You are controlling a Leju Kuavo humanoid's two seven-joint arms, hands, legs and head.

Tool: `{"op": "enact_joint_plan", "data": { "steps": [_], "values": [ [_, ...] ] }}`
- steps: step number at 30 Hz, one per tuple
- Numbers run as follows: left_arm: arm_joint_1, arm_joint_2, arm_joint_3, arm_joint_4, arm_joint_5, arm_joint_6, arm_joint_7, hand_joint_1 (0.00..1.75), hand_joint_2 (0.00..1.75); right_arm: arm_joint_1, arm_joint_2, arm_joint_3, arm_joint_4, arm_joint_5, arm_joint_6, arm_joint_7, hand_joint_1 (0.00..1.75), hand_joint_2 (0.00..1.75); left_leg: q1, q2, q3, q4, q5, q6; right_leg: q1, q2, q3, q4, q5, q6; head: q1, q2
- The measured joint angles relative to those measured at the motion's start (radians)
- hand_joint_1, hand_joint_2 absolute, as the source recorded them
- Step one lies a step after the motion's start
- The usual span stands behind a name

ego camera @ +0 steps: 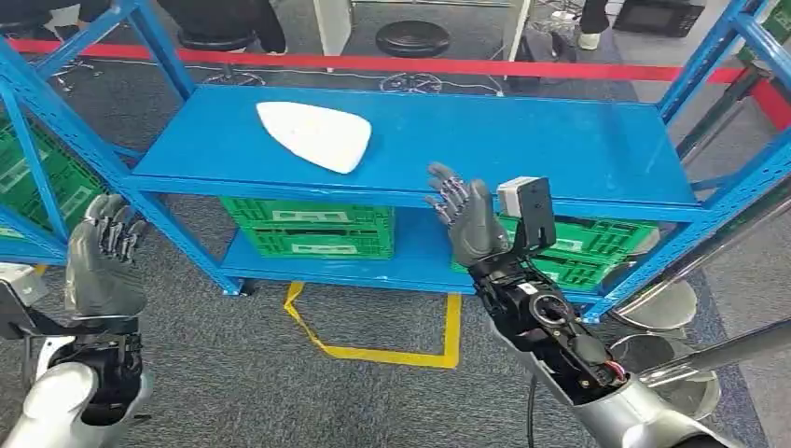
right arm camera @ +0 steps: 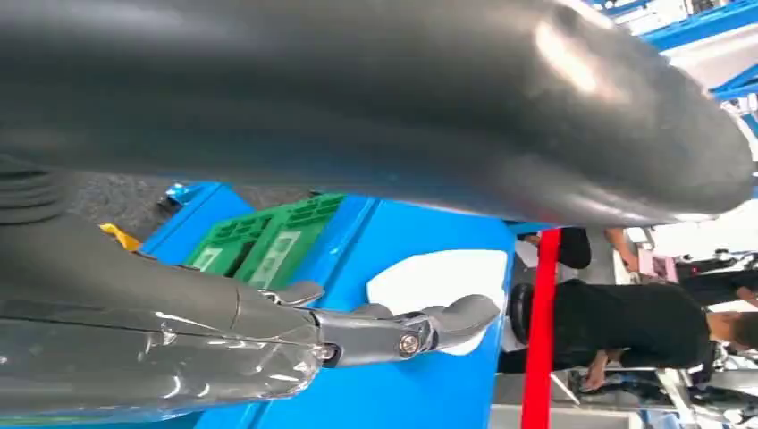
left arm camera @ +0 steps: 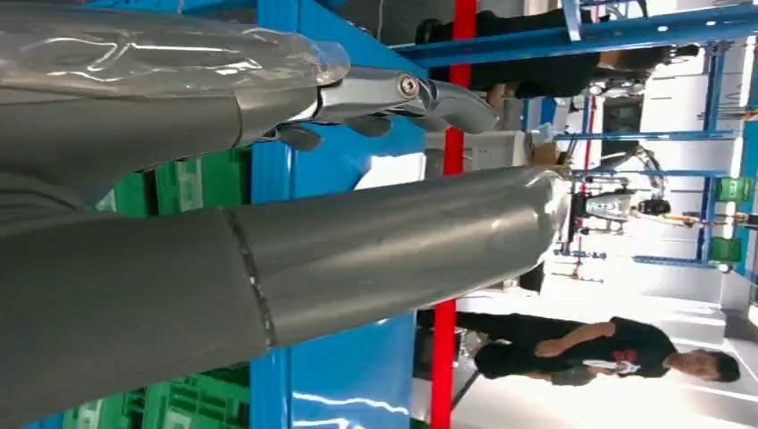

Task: Take the parts from the cabinet and place them on the table.

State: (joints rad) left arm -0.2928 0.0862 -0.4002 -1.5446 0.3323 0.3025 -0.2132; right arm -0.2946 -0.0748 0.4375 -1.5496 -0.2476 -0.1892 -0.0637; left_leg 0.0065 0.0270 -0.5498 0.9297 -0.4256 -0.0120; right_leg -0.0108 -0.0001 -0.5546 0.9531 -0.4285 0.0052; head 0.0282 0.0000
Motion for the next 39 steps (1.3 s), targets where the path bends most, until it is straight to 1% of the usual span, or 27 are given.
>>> {"op": "enact_joint_plan", "data": {
  "steps": [2, 7, 9, 10, 11, 12, 14, 15, 16, 17, 18, 20, 21, 22, 23, 25, 26, 27, 28, 30, 31, 32, 33, 35, 36, 37, 39],
  "values": [
    [-0.004, -0.002, 0.000, 0.008, 0.000, -0.002, 0.000, 0.00, 0.00, 0.000, 0.000, -0.001, 0.000, 0.000, 0.000, 0.001, 0.00, 0.00, 0.000, 0.000, 0.000, 0.000, 0.000, 0.000, 0.000, 0.000, 0.000, 0.000, 0.000, 0.000, 0.000, 0.000],
    [-0.010, -0.003, 0.000, 0.024, 0.000, -0.011, -0.008, 0.00, 0.00, 0.001, 0.000, -0.002, 0.000, -0.001, -0.002, 0.000, 0.00, 0.00, -0.003, 0.000, -0.005, 0.011, -0.007, 0.012, -0.005, 0.000, 0.000, -0.002, 0.002, 0.006, -0.004, 0.000],
    [-0.015, -0.003, 0.000, 0.029, 0.000, -0.016, -0.013, 0.00, 0.00, 0.001, 0.000, -0.002, 0.000, -0.004, -0.002, -0.003, 0.00, 0.00, -0.007, 0.000, -0.006, 0.010, -0.006, 0.016, -0.007, 0.000, 0.001, -0.007, 0.004, 0.012, -0.004, 0.000],
    [-0.019, -0.004, 0.000, 0.031, 0.000, -0.018, -0.014, 0.00, 0.00, -0.001, 0.000, -0.002, 0.000, -0.004, -0.001, -0.003, 0.00, 0.00, -0.005, 0.000, 0.001, -0.007, -0.001, 0.023, -0.003, 0.000, 0.007, -0.013, 0.004, 0.019, -0.005, 0.000],
    [-0.020, -0.005, 0.000, 0.032, 0.000, -0.019, -0.014, 0.00, 0.00, -0.001, 0.000, -0.003, 0.001, -0.004, -0.001, -0.004, 0.00, 0.00, 0.007, 0.005, 0.015, -0.024, 0.007, 0.025, -0.008, 0.000, -0.003, -0.002, -0.003, 0.019, -0.003, 0.000],
    [-0.026, -0.006, 0.000, 0.034, 0.001, -0.019, -0.016, 0.00, 0.00, -0.004, 0.000, -0.004, 0.001, -0.004, -0.002, -0.005, 0.00, 0.00, 0.009, 0.006, 0.021, -0.030, 0.007, 0.031, -0.005, 0.001, -0.023, 0.046, -0.031, 0.020, -0.001, 0.000],
    [-0.027, -0.010, 0.000, 0.039, 0.007, -0.021, -0.016, 0.00, 0.00, -0.002, -0.001, -0.006, 0.002, -0.013, -0.006, -0.006, 0.00, 0.00, 0.007, 0.007, 0.025, -0.030, 0.004, 0.034, -0.008, 0.002, -0.110, 0.220, -0.098, 0.026, 0.013, 0.000],
    [-0.027, -0.013, 0.000, 0.042, 0.008, -0.023, -0.016, 0.00, 0.00, 0.001, -0.001, -0.006, 0.003, -0.019, -0.011, -0.006, 0.00, 0.00, 0.007, 0.007, 0.026, -0.030, 0.002, 0.034, -0.010, 0.002, -0.152, 0.293, -0.119, 0.030, 0.014, 0.000],
    [-0.027, -0.014, 0.000, 0.044, 0.010, -0.023, -0.016, 0.00, 0.00, 0.004, -0.001, -0.006, 0.005, -0.021, -0.014, -0.006, 0.00, 0.00, 0.008, 0.007, 0.027, -0.029, 0.000, 0.032, -0.013, 0.002, -0.176, 0.325, -0.117, 0.032, 0.016, 0.000],
    [-0.027, -0.015, 0.000, 0.048, 0.010, -0.023, -0.016, 0.00, 0.00, 0.006, -0.002, -0.006, 0.006, -0.021, -0.016, -0.005, 0.00, 0.00, 0.010, 0.006, 0.032, -0.029, -0.004, 0.028, -0.017, 0.002, -0.174, 0.303, -0.089, 0.036, 0.018, 0.000],
    [-0.027, -0.015, 0.000, 0.050, 0.011, -0.023, -0.016, 0.00, 0.00, 0.005, -0.003, -0.007, 0.006, -0.021, -0.019, -0.005, 0.00, 0.00, 0.012, 0.004, 0.039, -0.027, -0.010, 0.023, -0.021, 0.000, -0.144, 0.230, -0.037, 0.039, 0.023, 0.000],
    [-0.028, -0.016, 0.000, 0.053, 0.011, -0.021, -0.019, 0.00, 0.00, 0.005, -0.004, -0.008, 0.006, -0.021, -0.019, -0.006, 0.00, 0.00, 0.017, 0.003, 0.053, -0.017, -0.029, 0.009, -0.030, -0.008, -0.060, 0.036, 0.060, 0.048, 0.031, 0.000],
    [-0.030, -0.016, 0.000, 0.054, 0.012, -0.021, -0.021, 0.00, 0.00, 0.004, -0.004, -0.008, 0.010, -0.021, -0.019, -0.008, 0.00, 0.00, 0.011, 0.003, 0.049, -0.014, -0.035, 0.001, -0.022, -0.010, -0.048, 0.030, 0.033, 0.051, 0.033, 0.000],
    [-0.033, -0.016, 0.000, 0.055, 0.013, -0.019, -0.022, 0.00, 0.00, 0.003, -0.004, -0.008, 0.009, -0.021, -0.019, -0.009, 0.00, 0.00, 0.008, 0.002, 0.039, 0.002, -0.037, -0.005, -0.022, -0.004, -0.034, 0.008, 0.025, 0.035, 0.034, 0.000],
    [-0.034, -0.016, -0.001, 0.056, 0.012, -0.019, -0.024, 0.00, 0.00, 0.008, -0.004, -0.007, 0.009, -0.021, -0.019, -0.008, 0.00, 0.00, 0.010, 0.003, 0.037, 0.000, -0.035, -0.009, -0.018, -0.002, -0.041, 0.018, 0.025, 0.027, 0.025, 0.000],
    [-0.032, -0.018, -0.001, 0.058, 0.013, -0.018, -0.025, 0.00, 0.00, 0.007, -0.006, -0.010, 0.009, -0.021, -0.019, -0.010, 0.00, 0.00, 0.015, 0.009, 0.042, -0.003, -0.040, -0.020, -0.012, 0.006, -0.040, 0.021, 0.018, 0.011, 0.023, 0.000],
    [-0.034, -0.017, -0.002, 0.059, 0.012, -0.018, -0.025, 0.00, 0.00, 0.005, -0.006, -0.009, 0.008, -0.021, -0.018, -0.011, 0.00, 0.00, 0.020, 0.004, 0.042, 0.004, -0.052, -0.025, -0.016, 0.009, -0.030, 0.016, 0.016, 0.001, 0.021, 0.000],
    [-0.036, -0.017, -0.002, 0.059, 0.012, -0.017, -0.026, 0.00, 0.00, 0.002, -0.006, -0.009, 0.008, -0.021, -0.017, -0.013, 0.00, 0.00, 0.021, -0.006, 0.024, 0.047, -0.069, -0.025, -0.015, 0.010, -0.024, 0.016, 0.012, -0.004, 0.010, 0.000],
    [-0.037, -0.018, -0.002, 0.059, 0.012, -0.017, -0.027, 0.00, 0.00, 0.000, -0.006, -0.009, 0.008, -0.021, -0.017, -0.013, 0.00, 0.00, 0.020, -0.012, -0.019, 0.126, -0.099, -0.024, -0.015, 0.010, -0.021, 0.016, 0.009, -0.009, 0.005, 0.000],
    [-0.034, -0.018, -0.002, 0.061, 0.012, -0.019, -0.027, 0.00, 0.00, 0.002, -0.006, -0.008, 0.008, -0.021, -0.019, -0.010, 0.00, 0.00, 0.018, -0.019, -0.145, 0.324, -0.158, -0.024, -0.008, 0.012, -0.017, 0.016, 0.002, -0.019, -0.008, 0.000],
    [-0.032, -0.017, -0.002, 0.063, 0.012, -0.019, -0.027, 0.00, 0.00, 0.003, -0.006, -0.007, 0.008, -0.021, -0.020, -0.008, 0.00, 0.00, 0.018, -0.019, -0.189, 0.374, -0.157, -0.021, -0.004, 0.015, -0.014, 0.016, -0.001, -0.021, -0.009, 0.000],
    [-0.029, -0.017, -0.002, 0.064, 0.012, -0.019, -0.027, 0.00, 0.00, 0.003, -0.006, -0.007, 0.008, -0.021, -0.021, -0.008, 0.00, 0.00, 0.016, -0.020, -0.202, 0.366, -0.128, -0.015, -0.001, 0.018, -0.009, 0.016, -0.004, -0.023, -0.008, 0.000],
    [-0.029, -0.017, -0.002, 0.066, 0.012, -0.020, -0.027, 0.00, 0.00, 0.002, -0.006, -0.007, 0.008, -0.021, -0.021, -0.008, 0.00, 0.00, 0.012, -0.020, -0.191, 0.313, -0.081, -0.008, 0.000, 0.022, -0.003, 0.016, -0.009, -0.023, -0.009, 0.000],
    [-0.030, -0.017, -0.002, 0.067, 0.012, -0.020, -0.027, 0.00, 0.00, 0.001, -0.006, -0.007, 0.008, -0.021, -0.021, -0.008, 0.00, 0.00, 0.000, -0.023, -0.115, 0.116, 0.040, 0.010, 0.001, 0.028, 0.013, 0.016, -0.019, -0.020, -0.010, 0.000],
    [-0.032, -0.017, -0.002, 0.067, 0.012, -0.020, -0.028, 0.00, 0.00, 0.001, -0.006, -0.007, 0.008, -0.021, -0.021, -0.008, 0.00, 0.00, -0.006, -0.026, -0.088, 0.040, 0.060, 0.019, 0.001, 0.030, 0.016, 0.014, -0.024, -0.017, -0.011, 0.000],
    [-0.034, -0.017, -0.002, 0.067, 0.012, -0.020, -0.028, 0.00, 0.00, 0.001, -0.006, -0.007, 0.008, -0.021, -0.021, -0.008, 0.00, 0.00, -0.009, -0.024, -0.076, 0.023, 0.048, 0.018, 0.007, 0.035, 0.014, 0.016, -0.029, -0.011, -0.014, 0.000],
    [-0.034, -0.017, -0.002, 0.067, 0.012, -0.020, -0.029, 0.00, 0.00, 0.002, -0.006, -0.007, 0.008, -0.021, -0.022, -0.007, 0.00, 0.00, -0.015, -0.024, -0.077, 0.027, 0.041, 0.022, 0.001, 0.035, 0.016, 0.012, -0.033, -0.002, -0.011, 0.000]
  ]
}}
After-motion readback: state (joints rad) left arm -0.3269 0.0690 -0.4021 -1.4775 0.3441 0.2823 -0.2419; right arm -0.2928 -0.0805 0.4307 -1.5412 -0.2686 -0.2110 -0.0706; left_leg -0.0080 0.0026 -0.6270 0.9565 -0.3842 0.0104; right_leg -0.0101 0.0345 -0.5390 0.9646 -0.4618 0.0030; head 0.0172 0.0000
